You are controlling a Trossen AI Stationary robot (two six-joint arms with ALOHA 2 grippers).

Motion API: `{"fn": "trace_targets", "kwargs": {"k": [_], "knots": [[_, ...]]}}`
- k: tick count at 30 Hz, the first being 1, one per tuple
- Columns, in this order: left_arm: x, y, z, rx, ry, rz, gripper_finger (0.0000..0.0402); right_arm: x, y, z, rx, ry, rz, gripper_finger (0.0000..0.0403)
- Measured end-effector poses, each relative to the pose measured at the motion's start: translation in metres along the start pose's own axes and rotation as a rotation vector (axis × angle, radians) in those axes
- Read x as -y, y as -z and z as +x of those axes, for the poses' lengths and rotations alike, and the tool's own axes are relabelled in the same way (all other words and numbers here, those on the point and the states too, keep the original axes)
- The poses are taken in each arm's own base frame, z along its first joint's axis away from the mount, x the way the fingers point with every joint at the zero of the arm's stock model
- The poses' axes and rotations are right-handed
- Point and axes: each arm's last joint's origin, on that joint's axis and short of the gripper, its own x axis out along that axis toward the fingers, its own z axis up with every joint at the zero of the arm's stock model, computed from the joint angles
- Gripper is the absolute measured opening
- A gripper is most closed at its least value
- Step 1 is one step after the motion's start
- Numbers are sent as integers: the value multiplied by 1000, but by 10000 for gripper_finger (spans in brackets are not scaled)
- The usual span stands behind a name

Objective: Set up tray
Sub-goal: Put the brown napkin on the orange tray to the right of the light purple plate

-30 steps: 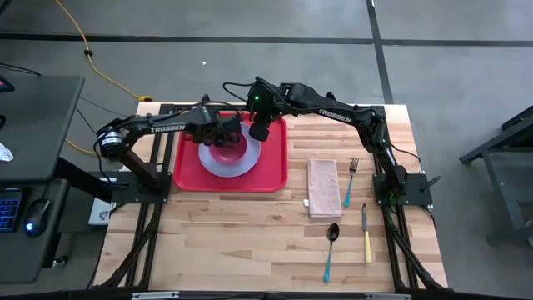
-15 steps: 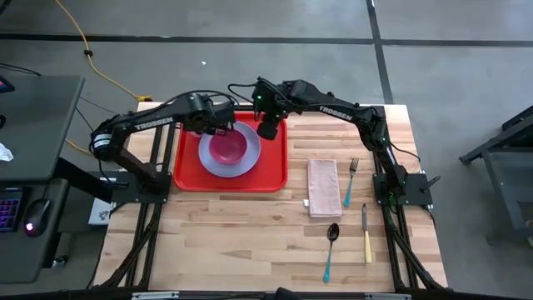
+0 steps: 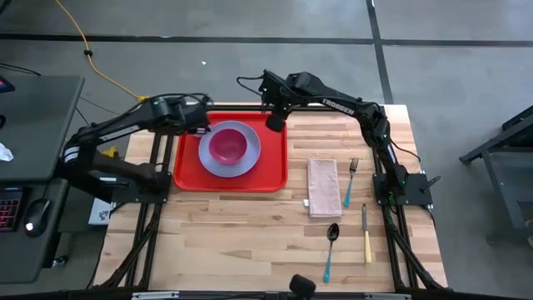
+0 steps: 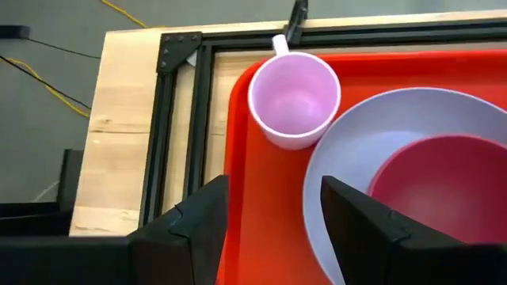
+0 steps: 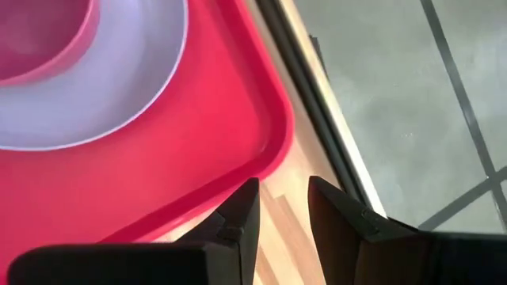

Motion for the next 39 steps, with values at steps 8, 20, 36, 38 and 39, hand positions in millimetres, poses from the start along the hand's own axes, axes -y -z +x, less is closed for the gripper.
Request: {"fn": "trace_targets", "kwargs": {"k": [8,20,36,38,39], "knots": [[-26,19,8,61,194,-112,227,32,6,-29,55,26,65,87],[-45,58,29,121,420,-143,227,76,31,-81,97,96,157,87],[-29,94,28,306,593,-65,227,84,95,-119,140,164,263,87],[-29,97,28,312,599,-48,227,81,109,-119,162,163,291,87],[-29,99,29,312,601,-45,227,80,116,-120,173,162,305,87]]}}
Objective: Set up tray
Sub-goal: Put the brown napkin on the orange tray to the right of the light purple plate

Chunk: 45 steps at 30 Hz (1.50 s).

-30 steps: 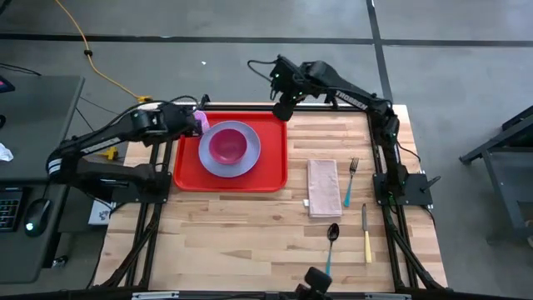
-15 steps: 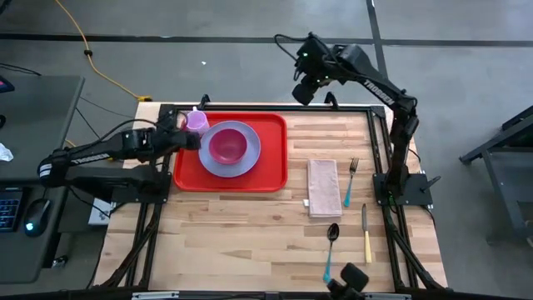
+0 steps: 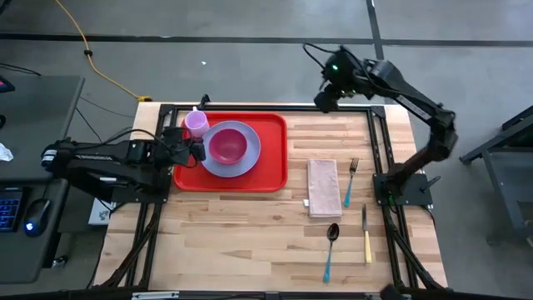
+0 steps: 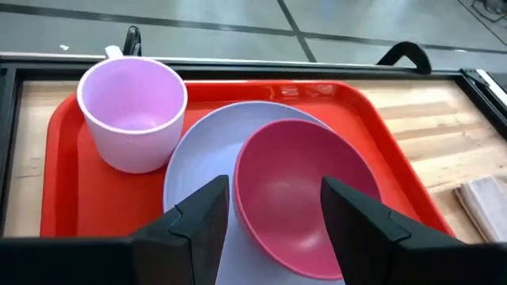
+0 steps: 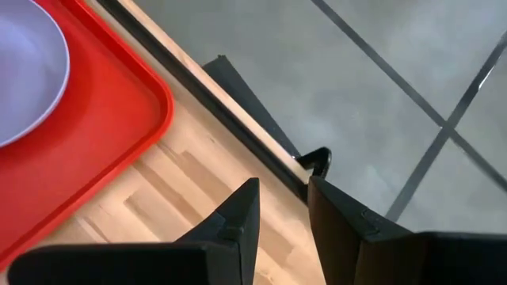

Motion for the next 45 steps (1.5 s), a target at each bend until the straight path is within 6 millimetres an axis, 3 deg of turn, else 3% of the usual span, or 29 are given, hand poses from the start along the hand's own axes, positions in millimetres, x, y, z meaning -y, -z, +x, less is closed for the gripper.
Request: {"fn": "trace_targets", "kwargs": {"k": [7,16,39,45], "knots": [[-5,17,3,-13,-6,-4,227,5,48,-11,50,-80,46,87],[-6,27,-2,-53,39,50,227,-9,83,-2,-44,-182,8,87],[-18,41,-15,-113,21,13,227,-53,160,63,-438,-420,203,88],[-20,41,-15,-123,12,25,227,-66,175,79,-409,-528,138,88]]}}
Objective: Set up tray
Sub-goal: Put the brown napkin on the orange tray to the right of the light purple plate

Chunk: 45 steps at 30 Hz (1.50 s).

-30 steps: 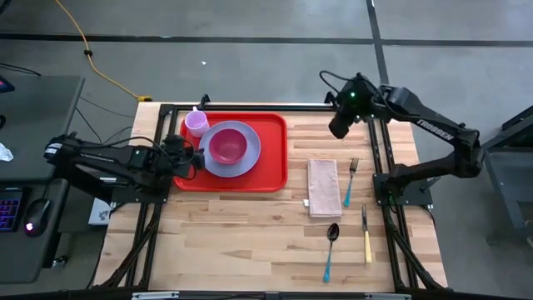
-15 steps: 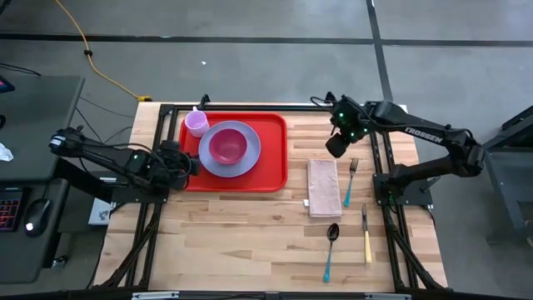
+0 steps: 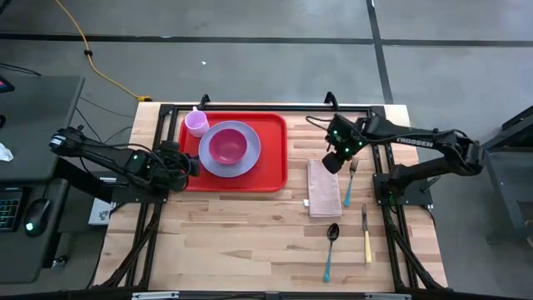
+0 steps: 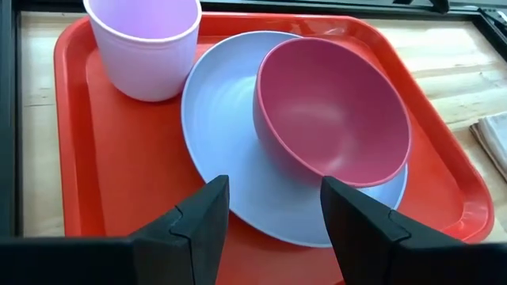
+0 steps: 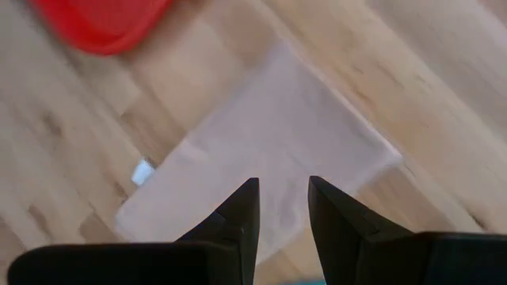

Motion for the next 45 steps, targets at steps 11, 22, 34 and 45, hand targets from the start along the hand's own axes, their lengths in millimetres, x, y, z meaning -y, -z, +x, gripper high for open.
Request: {"fn": "trace_targets", "kwargs": {"k": [11,22,34,45], "knots": [[0,2,0,-55,3,2,227,1,0,9,19,7,-430,87],[0,2,0,-76,3,11,227,6,-11,47,-106,50,-632,87],[-2,2,0,-78,-13,28,227,11,-21,67,-115,171,-719,87],[-4,3,0,-107,-23,38,227,10,-24,67,-90,181,-770,87]]}}
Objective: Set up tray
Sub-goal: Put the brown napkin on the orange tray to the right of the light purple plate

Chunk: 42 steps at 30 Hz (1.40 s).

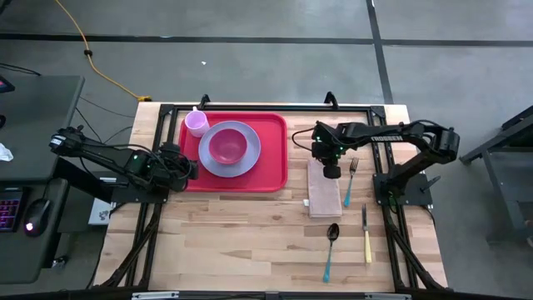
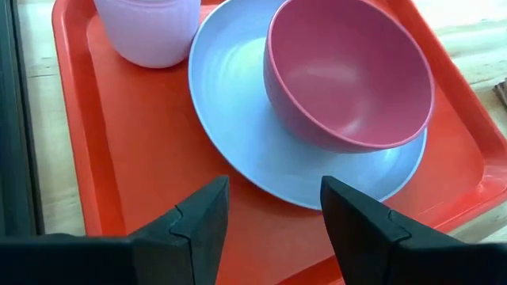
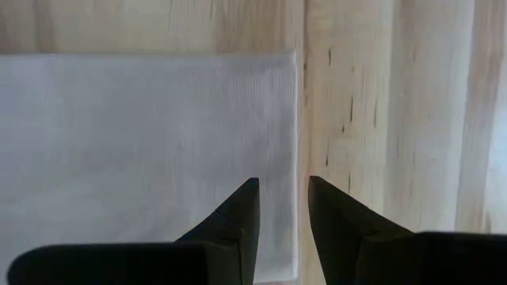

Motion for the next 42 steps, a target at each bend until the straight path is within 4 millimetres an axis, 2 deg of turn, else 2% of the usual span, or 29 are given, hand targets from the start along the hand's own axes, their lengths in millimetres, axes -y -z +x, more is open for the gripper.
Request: {"fn": "trace_targets", "kwargs": {"k": [8,18,27,31,36,42], "knots": [[-1,0,0,-5,-10,2,227,6,2,3,0,-21,12,87],[-3,1,0,-32,-20,12,227,9,4,40,-120,-79,-14,87],[-3,1,0,-33,-25,16,227,8,5,44,-133,-91,-10,85],[-3,1,0,-33,-25,17,227,9,5,44,-138,-86,1,63],[-3,1,0,-33,-26,17,227,9,5,44,-141,-82,14,9],[-3,1,0,-33,-27,18,227,9,5,45,-146,-74,58,6]]}}
